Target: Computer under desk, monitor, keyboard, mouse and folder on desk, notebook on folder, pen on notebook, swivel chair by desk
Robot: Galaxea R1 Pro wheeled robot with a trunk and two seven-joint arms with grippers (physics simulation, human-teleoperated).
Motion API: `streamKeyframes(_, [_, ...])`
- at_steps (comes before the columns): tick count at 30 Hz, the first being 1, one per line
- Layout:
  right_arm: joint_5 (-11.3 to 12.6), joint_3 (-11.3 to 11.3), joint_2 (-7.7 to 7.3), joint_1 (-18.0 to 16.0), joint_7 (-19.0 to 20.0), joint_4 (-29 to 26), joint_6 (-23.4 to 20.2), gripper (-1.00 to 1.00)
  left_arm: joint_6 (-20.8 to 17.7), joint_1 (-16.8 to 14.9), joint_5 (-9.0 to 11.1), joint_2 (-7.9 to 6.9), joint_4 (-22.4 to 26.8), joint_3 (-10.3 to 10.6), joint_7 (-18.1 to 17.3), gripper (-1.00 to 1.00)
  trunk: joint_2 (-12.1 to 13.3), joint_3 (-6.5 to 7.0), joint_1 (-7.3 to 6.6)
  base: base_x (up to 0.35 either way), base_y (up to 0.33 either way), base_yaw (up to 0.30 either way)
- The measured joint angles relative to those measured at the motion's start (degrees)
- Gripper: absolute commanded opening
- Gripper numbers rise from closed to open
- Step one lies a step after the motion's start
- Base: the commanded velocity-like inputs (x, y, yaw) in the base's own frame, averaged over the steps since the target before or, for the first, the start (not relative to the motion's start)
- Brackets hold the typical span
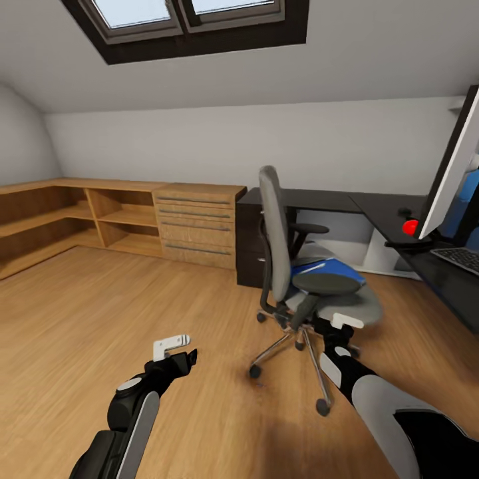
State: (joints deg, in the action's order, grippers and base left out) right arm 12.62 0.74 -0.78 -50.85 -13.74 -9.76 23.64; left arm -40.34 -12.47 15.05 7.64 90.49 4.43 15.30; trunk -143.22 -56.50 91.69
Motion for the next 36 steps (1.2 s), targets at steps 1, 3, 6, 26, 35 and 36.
streamKeyframes(1, [0.0, -0.1, 0.0, 0.0, 0.0, 0.0, 0.0, 1.0, 0.0, 0.0, 0.0, 0.0, 0.0, 0.0, 0.0, 1.0, 0.0, 0.0, 0.0, 0.0, 0.0, 0.272])
streamKeyframes(3, [0.0, 0.0, 0.0, 0.0, 0.0, 0.0, 0.0, 1.0, 0.0, 0.0, 0.0, 0.0, 0.0, 0.0, 0.0, 1.0, 0.0, 0.0, 0.0, 0.0, 0.0, 0.273])
streamKeyframes(6, [0.0, 0.0, 0.0, 0.0, 0.0, 0.0, 0.0, 1.0, 0.0, 0.0, 0.0, 0.0, 0.0, 0.0, 0.0, 1.0, 0.0, 0.0, 0.0, 0.0, 0.0, 0.273])
streamKeyframes(26, [0.0, 0.1, 0.0, 0.0, 0.0, 0.0, 0.0, 1.0, 0.1, 0.0, 0.0, 0.0, -0.2, 0.0, 0.0, 1.0, 0.0, -0.25, 0.0, 0.0, 0.0, 0.241])
streamKeyframes(35, [0.3, 0.0, -0.35, 0.1, 0.1, -0.1, -0.1, 1.0, 0.1, 0.0, 0.0, -0.08, -0.6, 0.0, 0.0, 1.0, 0.0, 0.01, 0.0, 0.0, 0.0, -0.233])
streamKeyframes(36, [0.3, -0.1, -0.39, 0.1, 0.1, -0.1, -0.1, 1.0, 0.1, 0.0, 0.0, -0.08, -0.6, 0.0, 0.0, 1.0, 0.0, 0.05, 0.0, 0.0, 0.0, -0.268])
